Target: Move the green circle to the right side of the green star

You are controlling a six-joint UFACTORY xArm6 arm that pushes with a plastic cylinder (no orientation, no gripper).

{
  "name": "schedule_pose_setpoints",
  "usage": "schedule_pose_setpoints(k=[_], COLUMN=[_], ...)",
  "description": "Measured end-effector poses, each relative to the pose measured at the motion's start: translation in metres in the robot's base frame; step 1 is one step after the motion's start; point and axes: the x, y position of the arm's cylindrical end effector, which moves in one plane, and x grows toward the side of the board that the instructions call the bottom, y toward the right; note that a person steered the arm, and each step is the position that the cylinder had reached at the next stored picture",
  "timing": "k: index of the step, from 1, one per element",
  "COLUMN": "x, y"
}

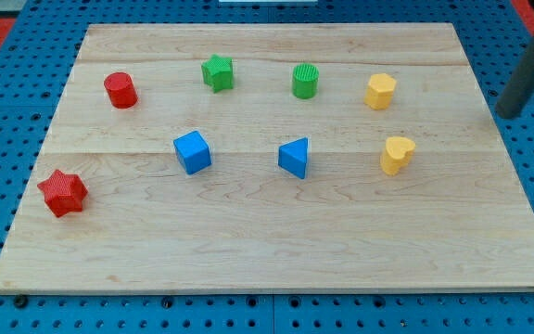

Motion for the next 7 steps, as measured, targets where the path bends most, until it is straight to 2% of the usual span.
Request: schedule_pose_setpoints(k=[1, 3, 4, 6, 7], x=[0.014, -0.018, -0.007, -0.065, -0.081], y=[-0.038, -0.134, -0.195, -0.218, -0.26])
